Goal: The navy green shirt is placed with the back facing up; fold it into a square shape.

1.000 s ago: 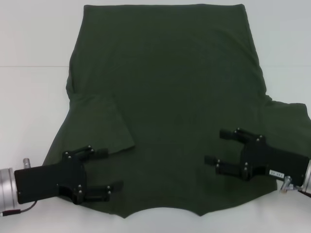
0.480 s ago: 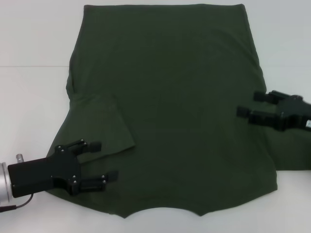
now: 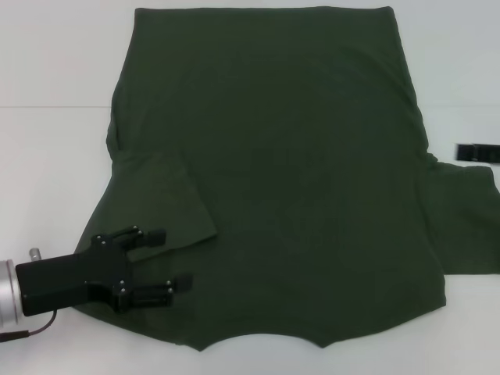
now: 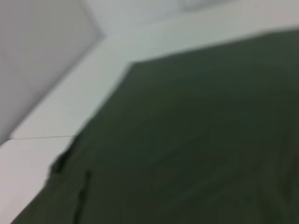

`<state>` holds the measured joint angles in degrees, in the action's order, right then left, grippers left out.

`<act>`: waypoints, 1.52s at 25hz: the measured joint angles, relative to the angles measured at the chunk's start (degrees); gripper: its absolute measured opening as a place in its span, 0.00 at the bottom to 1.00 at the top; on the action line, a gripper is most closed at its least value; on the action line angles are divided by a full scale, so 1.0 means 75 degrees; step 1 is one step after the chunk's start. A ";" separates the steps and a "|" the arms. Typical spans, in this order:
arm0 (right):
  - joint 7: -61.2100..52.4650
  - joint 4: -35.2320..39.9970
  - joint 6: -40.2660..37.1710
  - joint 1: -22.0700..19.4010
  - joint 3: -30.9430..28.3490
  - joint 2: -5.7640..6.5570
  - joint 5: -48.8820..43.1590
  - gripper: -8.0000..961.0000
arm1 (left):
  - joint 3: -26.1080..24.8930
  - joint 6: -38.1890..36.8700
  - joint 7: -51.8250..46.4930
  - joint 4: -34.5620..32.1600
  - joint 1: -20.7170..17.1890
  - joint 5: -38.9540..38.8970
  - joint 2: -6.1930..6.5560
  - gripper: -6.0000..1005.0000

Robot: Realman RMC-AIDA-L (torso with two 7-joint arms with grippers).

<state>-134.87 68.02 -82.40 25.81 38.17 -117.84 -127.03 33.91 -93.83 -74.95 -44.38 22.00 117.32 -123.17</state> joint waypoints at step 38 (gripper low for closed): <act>-0.1983 -0.2134 0.0944 0.0837 -0.0238 0.0332 -0.3347 0.95 | 0.0231 0.0070 -0.0073 0.0000 0.0099 0.0179 0.0052 0.93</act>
<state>-149.74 52.02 -75.32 32.09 36.38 -115.35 -152.13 35.65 -93.31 -75.50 -44.38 22.74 118.66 -122.78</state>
